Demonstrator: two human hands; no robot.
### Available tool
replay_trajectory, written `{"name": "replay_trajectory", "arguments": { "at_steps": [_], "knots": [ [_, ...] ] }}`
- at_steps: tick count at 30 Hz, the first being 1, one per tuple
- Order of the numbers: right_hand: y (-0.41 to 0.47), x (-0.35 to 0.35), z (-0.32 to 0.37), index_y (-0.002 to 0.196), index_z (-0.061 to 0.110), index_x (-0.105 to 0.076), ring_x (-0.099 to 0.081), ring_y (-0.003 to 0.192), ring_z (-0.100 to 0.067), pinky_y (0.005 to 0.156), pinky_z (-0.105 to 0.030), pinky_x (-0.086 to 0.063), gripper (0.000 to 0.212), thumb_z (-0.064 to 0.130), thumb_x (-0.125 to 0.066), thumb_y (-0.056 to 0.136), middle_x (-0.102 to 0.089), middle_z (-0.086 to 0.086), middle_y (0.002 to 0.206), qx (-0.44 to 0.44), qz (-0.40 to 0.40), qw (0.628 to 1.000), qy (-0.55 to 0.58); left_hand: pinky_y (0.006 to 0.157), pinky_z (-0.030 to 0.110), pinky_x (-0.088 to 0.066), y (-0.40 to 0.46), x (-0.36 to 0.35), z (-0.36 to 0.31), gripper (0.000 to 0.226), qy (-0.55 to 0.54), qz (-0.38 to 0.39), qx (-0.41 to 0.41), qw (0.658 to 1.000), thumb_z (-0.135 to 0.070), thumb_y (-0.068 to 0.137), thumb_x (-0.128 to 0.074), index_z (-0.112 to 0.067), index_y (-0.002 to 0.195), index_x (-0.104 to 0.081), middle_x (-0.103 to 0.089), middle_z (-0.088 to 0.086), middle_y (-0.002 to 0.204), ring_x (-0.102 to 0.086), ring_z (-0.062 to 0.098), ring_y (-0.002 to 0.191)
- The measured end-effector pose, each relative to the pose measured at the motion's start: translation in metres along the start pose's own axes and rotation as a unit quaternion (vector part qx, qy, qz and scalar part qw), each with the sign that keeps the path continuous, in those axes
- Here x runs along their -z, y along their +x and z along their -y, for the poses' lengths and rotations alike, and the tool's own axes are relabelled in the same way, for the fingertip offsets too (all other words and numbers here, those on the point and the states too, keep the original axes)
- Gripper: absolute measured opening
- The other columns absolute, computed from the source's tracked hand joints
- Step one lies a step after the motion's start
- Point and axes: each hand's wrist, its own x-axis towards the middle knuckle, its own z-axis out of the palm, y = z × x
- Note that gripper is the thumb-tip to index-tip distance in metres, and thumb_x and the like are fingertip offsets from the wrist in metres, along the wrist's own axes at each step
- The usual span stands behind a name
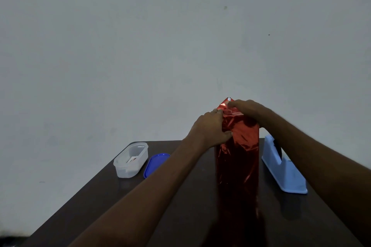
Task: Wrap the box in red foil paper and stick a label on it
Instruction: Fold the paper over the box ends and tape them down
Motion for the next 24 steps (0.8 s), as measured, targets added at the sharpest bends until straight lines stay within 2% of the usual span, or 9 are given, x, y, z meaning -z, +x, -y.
{"name": "replay_trajectory", "arguments": {
  "at_steps": [2,4,7,11,14,16,19,22,24],
  "knots": [
    [0.001,0.001,-0.002,0.12,0.006,-0.057,-0.065,0.103,-0.037,0.096,-0.049,-0.053,0.068,0.056,-0.071,0.077,-0.064,-0.019,0.117,0.003,0.009,1.0,-0.022,0.08,0.032,-0.046,0.0,-0.001,0.001,0.058,-0.003,-0.002,-0.006,1.0,-0.041,0.08,-0.067,-0.011,0.128,-0.053,-0.062,0.004,0.116,-0.06,0.023,0.099],
    [0.002,-0.002,-0.004,0.121,0.003,-0.058,-0.064,0.103,-0.034,0.094,-0.043,-0.053,0.073,0.059,-0.071,0.076,-0.064,-0.018,0.118,0.015,-0.023,0.996,-0.081,0.085,0.033,-0.048,0.0,-0.001,0.002,0.065,-0.008,-0.003,-0.01,1.0,-0.04,0.08,-0.067,-0.014,0.136,-0.049,-0.062,0.003,0.121,-0.061,0.023,0.104],
    [0.0,-0.007,-0.003,0.109,0.008,-0.059,-0.056,0.093,-0.028,0.079,-0.035,-0.047,0.071,0.067,-0.07,0.071,-0.061,-0.013,0.11,0.031,-0.076,0.989,-0.123,0.087,0.033,-0.047,0.001,-0.001,0.005,0.065,-0.014,0.004,-0.001,1.0,-0.039,0.08,-0.067,-0.014,0.137,-0.049,-0.063,0.003,0.121,-0.061,0.023,0.105],
    [-0.003,-0.012,-0.004,0.094,0.016,-0.052,-0.054,0.09,-0.028,0.079,-0.037,-0.047,0.075,0.079,-0.062,0.055,-0.056,-0.007,0.1,0.028,-0.096,0.986,-0.134,0.082,0.032,-0.047,0.0,0.003,0.003,0.057,-0.023,0.011,0.007,1.0,-0.034,0.081,-0.065,-0.014,0.133,-0.053,-0.066,0.003,0.113,-0.063,0.024,0.099],
    [-0.002,-0.009,-0.007,0.102,0.013,-0.059,-0.055,0.092,-0.028,0.078,-0.035,-0.043,0.069,0.075,-0.055,0.072,-0.058,-0.008,0.102,0.037,-0.087,0.99,-0.106,0.076,0.03,-0.046,-0.002,0.01,0.0,0.042,-0.107,0.009,0.047,0.993,-0.033,0.078,-0.052,-0.018,0.116,-0.064,-0.07,0.0,0.096,-0.064,0.022,0.092],
    [0.001,-0.007,-0.008,0.11,0.009,-0.062,-0.052,0.094,-0.028,0.081,-0.034,-0.04,0.062,0.064,-0.049,0.085,-0.055,-0.009,0.102,0.046,-0.078,0.993,-0.077,0.09,0.031,-0.047,0.0,0.015,0.003,0.044,-0.18,-0.033,0.1,0.978,-0.032,0.082,-0.048,-0.018,0.12,-0.066,-0.071,0.002,0.111,-0.063,0.02,0.106],
    [0.004,-0.006,-0.009,0.103,0.009,-0.066,-0.057,0.092,-0.029,0.078,-0.035,-0.041,0.051,0.053,-0.047,0.084,-0.063,-0.011,0.104,0.057,-0.072,0.994,-0.06,0.103,0.033,-0.041,0.013,0.019,0.012,0.047,-0.213,-0.075,0.198,0.954,-0.04,0.093,-0.053,-0.013,0.131,-0.06,-0.065,0.005,0.127,-0.057,0.02,0.12],
    [0.004,-0.006,-0.007,0.096,0.009,-0.064,-0.058,0.089,-0.028,0.074,-0.034,-0.04,0.035,0.04,-0.053,0.084,-0.062,-0.009,0.095,0.053,-0.062,0.995,-0.063,0.099,0.044,-0.05,0.032,0.021,0.018,0.058,-0.278,-0.019,0.259,0.925,-0.057,0.085,-0.061,-0.007,0.114,-0.064,-0.067,0.011,0.119,-0.062,0.026,0.113],
    [0.002,-0.007,-0.006,0.09,0.009,-0.061,-0.056,0.08,-0.024,0.067,-0.032,-0.039,0.029,0.036,-0.053,0.086,-0.06,-0.006,0.086,0.052,-0.062,0.995,-0.065,0.087,0.044,-0.055,0.04,0.019,0.016,0.044,-0.323,0.01,0.286,0.902,-0.049,0.078,-0.072,-0.008,0.089,-0.06,-0.069,0.015,0.097,-0.069,0.025,0.089]
  ]
}}
